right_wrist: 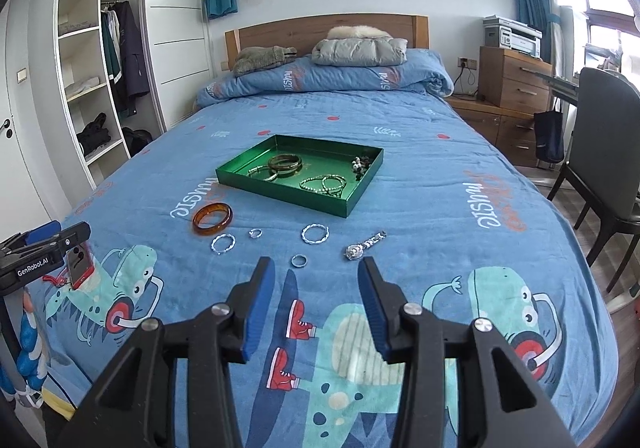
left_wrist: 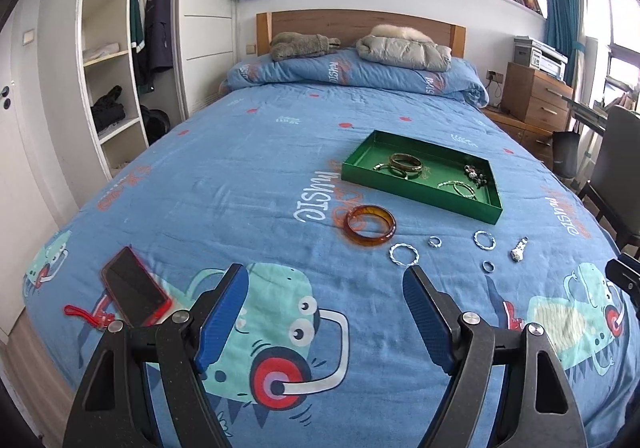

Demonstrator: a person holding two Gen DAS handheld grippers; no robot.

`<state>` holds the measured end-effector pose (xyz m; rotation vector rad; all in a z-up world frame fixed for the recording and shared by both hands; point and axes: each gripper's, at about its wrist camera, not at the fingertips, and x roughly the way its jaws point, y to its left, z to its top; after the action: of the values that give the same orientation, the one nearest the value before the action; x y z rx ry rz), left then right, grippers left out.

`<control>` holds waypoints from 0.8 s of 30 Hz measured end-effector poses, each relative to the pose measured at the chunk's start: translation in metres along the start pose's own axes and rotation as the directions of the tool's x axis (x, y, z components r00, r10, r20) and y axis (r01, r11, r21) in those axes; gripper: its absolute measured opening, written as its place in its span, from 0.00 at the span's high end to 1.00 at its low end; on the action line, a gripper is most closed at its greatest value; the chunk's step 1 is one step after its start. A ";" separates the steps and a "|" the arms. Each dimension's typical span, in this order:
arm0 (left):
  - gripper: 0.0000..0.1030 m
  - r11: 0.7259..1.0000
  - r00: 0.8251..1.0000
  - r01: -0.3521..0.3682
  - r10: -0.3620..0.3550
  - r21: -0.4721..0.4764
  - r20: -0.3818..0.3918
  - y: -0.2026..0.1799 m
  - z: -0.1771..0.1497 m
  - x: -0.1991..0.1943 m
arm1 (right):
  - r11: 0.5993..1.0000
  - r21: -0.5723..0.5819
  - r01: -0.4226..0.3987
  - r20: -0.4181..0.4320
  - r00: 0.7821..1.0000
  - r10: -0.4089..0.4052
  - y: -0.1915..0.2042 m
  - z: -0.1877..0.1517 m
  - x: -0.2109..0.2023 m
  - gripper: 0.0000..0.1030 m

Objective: Organize jewelry
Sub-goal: 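Withdraw both tools and move toward the twisted hoop and small ring, then grasp the twisted silver hoop with the left tool while the right tool grasps a small silver ring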

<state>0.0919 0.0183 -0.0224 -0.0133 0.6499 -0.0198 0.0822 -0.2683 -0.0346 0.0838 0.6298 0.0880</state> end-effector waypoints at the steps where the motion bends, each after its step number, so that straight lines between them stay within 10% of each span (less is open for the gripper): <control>1: 0.23 1.000 1.000 0.016 -0.016 0.004 -0.010 -0.002 -0.002 0.006 | 1.000 0.000 -0.004 -0.011 1.000 0.004 -0.001 -0.002 0.007 0.60; 24: 0.26 0.976 0.962 0.170 -0.134 0.137 -0.239 -0.072 -0.011 0.185 | 0.986 -0.037 -0.160 -0.213 0.966 0.149 0.003 -0.016 0.191 0.60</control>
<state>0.2316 -0.0576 -0.1422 0.0914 0.8754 -0.2246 0.2262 -0.2438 -0.1591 0.0714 0.8308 0.2677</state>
